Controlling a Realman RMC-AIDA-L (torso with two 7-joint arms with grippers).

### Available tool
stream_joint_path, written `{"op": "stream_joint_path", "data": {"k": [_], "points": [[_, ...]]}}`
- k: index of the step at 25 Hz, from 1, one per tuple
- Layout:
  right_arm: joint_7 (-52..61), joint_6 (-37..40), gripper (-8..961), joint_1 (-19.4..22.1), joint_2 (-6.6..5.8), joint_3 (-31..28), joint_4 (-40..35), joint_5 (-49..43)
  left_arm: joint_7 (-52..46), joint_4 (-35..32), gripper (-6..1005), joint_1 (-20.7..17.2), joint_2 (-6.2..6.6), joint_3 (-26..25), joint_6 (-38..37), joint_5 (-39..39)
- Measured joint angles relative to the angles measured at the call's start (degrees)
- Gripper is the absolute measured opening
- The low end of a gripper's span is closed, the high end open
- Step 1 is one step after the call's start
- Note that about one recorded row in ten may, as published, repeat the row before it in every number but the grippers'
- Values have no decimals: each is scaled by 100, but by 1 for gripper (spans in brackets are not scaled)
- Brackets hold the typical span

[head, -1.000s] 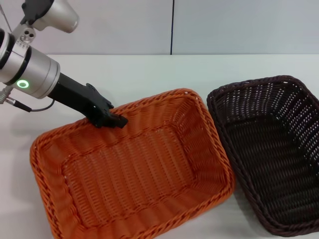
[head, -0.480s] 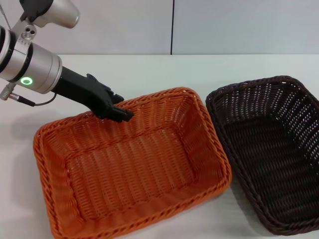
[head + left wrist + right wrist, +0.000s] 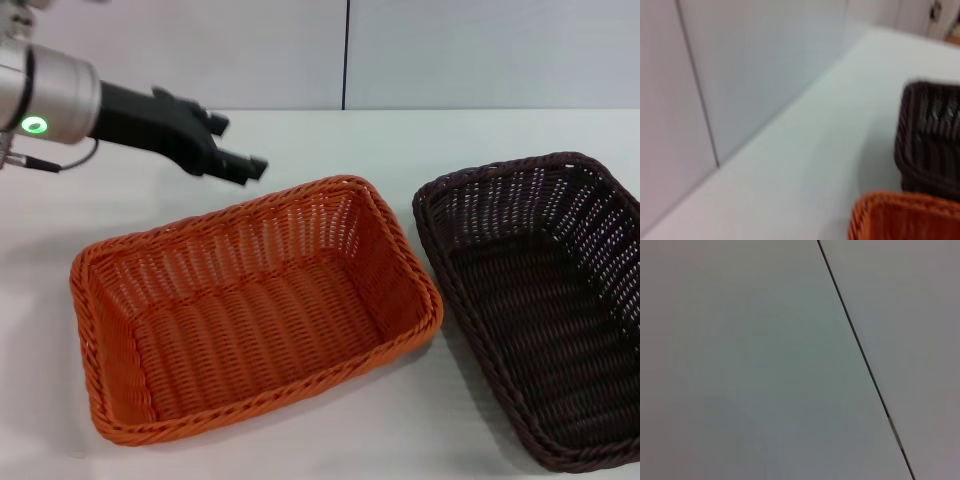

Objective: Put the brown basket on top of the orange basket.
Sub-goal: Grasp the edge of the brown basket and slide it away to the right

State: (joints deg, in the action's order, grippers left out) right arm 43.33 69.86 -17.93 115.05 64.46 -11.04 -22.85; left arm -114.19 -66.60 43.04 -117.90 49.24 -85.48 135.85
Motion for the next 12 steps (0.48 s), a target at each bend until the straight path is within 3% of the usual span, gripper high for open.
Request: {"op": "stream_joint_path", "data": {"k": [2,5,6,7,8,9,10,11,12], "points": [[82,0,568,0,-12,16,-17,-4,-3,-155,842,-136,0,-7,67,-254],[367,1,568,-7,-120,21,-92,-116,37,-531,841,-590,0,-47,226,-1246],[728,1,568,-2,-263,21,-270,-334,141,-659,840,-873,-1,-61,279,-1951],[728,1,568,-2,-263,21,-270,-334,141,-659,840,-873,-1,-61,279,-1951],[1251,-1,568,6,-470,9,-544,-655,233,-704,840,-1037,-2,-56,295,-2352],[1251,-1,568,6,-470,9,-544,-655,448,-757,839,-1338,-7,-31,308,-3034],[1528,-3,568,10,-575,-4,-680,-840,560,-763,839,-1463,-10,-15,311,-3348],[2232,-5,568,1,-828,-24,-1053,-1352,927,-696,838,-1857,-30,74,294,-4282],[2232,-5,568,1,-828,-24,-1053,-1352,927,-696,838,-1857,-30,74,294,-4282]]}}
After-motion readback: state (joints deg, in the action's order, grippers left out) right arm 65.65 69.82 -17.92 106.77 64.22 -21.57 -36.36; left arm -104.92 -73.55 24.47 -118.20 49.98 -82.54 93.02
